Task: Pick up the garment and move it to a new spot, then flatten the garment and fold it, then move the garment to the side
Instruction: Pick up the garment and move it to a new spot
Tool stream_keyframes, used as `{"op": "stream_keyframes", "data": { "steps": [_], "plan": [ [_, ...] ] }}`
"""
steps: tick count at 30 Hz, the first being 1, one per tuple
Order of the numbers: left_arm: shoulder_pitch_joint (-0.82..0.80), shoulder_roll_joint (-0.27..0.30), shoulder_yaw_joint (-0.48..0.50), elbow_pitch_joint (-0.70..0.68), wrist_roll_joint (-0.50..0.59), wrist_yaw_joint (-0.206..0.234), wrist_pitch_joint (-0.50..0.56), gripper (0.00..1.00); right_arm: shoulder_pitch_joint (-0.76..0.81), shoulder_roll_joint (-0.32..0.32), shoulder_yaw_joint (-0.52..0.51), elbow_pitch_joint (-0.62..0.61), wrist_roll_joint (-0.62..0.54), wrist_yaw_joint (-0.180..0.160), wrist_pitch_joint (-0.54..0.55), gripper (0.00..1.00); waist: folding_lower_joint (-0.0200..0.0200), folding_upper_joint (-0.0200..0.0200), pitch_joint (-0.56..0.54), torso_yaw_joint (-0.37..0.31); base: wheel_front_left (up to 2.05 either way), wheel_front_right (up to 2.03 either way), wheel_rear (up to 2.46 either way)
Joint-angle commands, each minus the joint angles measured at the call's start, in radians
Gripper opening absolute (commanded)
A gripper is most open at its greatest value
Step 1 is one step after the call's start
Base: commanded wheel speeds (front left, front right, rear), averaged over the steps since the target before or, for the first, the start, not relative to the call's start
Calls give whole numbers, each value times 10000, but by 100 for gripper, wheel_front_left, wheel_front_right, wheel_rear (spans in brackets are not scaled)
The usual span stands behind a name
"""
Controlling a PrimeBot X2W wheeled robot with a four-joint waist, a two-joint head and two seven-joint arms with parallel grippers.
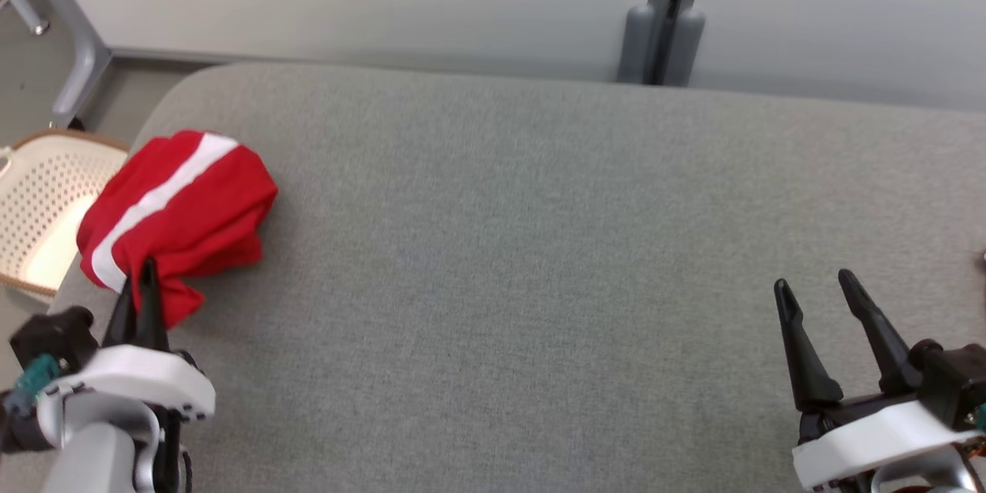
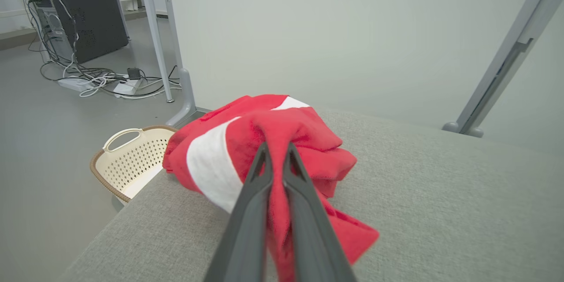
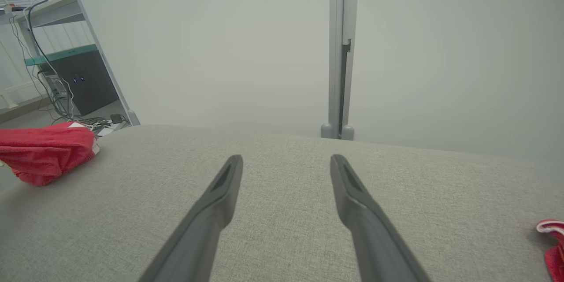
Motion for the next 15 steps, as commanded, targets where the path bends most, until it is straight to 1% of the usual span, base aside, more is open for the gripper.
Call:
{"op": "stream_keyframes", "data": {
  "steps": [1, 2, 3, 5, 8, 12, 15],
  "plan": [
    [270, 0, 12, -232, 125, 97, -35, 0, 125, -7, 8, 63, 44, -1, -76, 100, 0, 0, -606, -272, 0, 0, 0],
    [639, -62, -13, -575, 205, 174, -35, 0, 200, -30, 55, 106, 39, -1, -100, 100, 0, 0, -814, -326, 0, 0, 0],
    [1358, -116, -50, -1269, 302, 339, -23, 0, 361, -38, 152, 185, 101, -1, -131, 100, 0, 0, -1183, -467, 0, 0, 0],
    [1991, -227, -125, -2029, 344, 507, 89, 0, 438, -60, 170, 191, 130, -1, -150, 100, 0, 0, -1377, -637, 0, 0, 0],
    [2933, -380, -336, -3205, 453, 759, 537, 0, 612, -57, 126, 203, 178, -1, -160, 100, 0, 0, -1596, -838, 0, 0, 0],
    [3763, -439, -745, -4581, 661, 953, 1186, 0, 834, 27, 52, 169, 285, -1, -115, 100, 0, 0, -1801, -1047, 0, 0, 0],
    [4081, -512, -1146, -5326, 807, 948, 1628, 0, 1024, 101, -43, 131, 325, -1, -69, 100, 0, 0, -1884, -1256, 0, 0, 0]
  ]
}}
